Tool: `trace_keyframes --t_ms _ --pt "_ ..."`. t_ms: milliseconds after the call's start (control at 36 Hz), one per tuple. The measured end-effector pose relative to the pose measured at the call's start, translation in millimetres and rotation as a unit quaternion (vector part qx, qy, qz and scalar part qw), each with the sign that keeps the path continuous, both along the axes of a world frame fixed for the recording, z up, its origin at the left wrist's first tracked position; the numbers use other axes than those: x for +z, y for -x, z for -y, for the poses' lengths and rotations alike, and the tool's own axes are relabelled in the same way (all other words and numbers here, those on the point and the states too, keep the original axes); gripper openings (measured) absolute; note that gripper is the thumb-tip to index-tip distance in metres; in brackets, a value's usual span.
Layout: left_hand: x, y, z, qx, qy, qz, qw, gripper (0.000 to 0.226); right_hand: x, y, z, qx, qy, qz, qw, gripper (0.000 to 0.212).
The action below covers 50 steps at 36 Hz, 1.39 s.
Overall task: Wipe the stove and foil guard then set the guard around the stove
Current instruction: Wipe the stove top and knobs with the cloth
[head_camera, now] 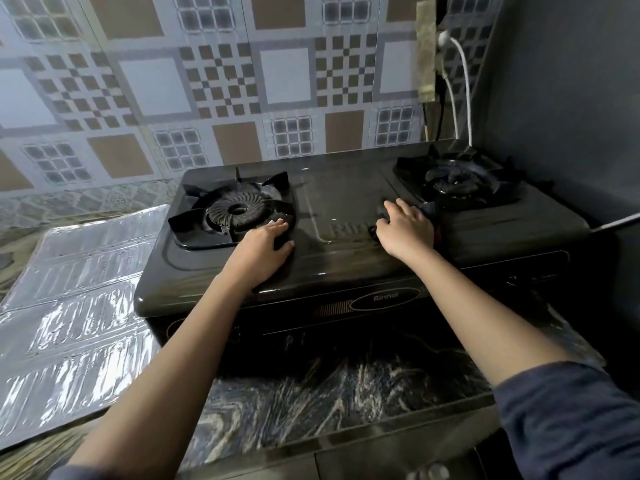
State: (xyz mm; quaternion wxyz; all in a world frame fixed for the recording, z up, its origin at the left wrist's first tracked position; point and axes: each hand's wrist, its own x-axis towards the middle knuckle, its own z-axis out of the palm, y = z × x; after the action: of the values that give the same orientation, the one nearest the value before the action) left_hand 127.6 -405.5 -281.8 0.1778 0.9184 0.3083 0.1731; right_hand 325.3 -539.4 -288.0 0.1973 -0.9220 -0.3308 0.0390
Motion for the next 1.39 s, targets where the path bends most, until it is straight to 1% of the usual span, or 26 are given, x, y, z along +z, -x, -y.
trace_keyframes --t_ms 139,306,472,639,750,944,1028,1139,1389 --pt "-2 2 -1 0.007 -0.018 -0.008 1.0 0.053 2 9 -15 0.003 0.017 -0.009 1.0 0.049" --pt "-5 5 -7 0.0 -0.027 -0.017 0.999 0.056 6 23 -42 0.064 0.033 -0.004 0.997 0.05" --pt "-4 10 -13 -0.024 -0.029 -0.024 0.999 0.058 10 43 -65 0.138 0.037 -0.017 0.99 0.049" --pt "-5 14 -17 -0.051 -0.038 -0.028 0.998 0.058 9 56 -62 0.19 0.037 -0.009 0.981 0.046" --pt "-4 16 -18 -0.062 -0.038 -0.025 0.997 0.057 8 63 -56 0.212 0.018 -0.003 0.977 0.046" --pt "-4 17 -21 -0.078 -0.043 -0.023 0.996 0.056 7 76 -40 0.229 -0.001 -0.017 0.973 0.047" --pt "-5 15 -21 -0.072 -0.043 -0.021 0.996 0.051 6 81 -28 0.228 -0.01 -0.017 0.973 0.047" --pt "-3 12 -19 -0.066 -0.043 -0.027 0.996 0.047 5 84 -13 0.213 -0.016 -0.009 0.977 0.047" --pt "0 6 -15 -0.062 -0.043 -0.016 0.997 0.04 9 74 -5 0.159 0.014 -0.006 0.987 0.047"
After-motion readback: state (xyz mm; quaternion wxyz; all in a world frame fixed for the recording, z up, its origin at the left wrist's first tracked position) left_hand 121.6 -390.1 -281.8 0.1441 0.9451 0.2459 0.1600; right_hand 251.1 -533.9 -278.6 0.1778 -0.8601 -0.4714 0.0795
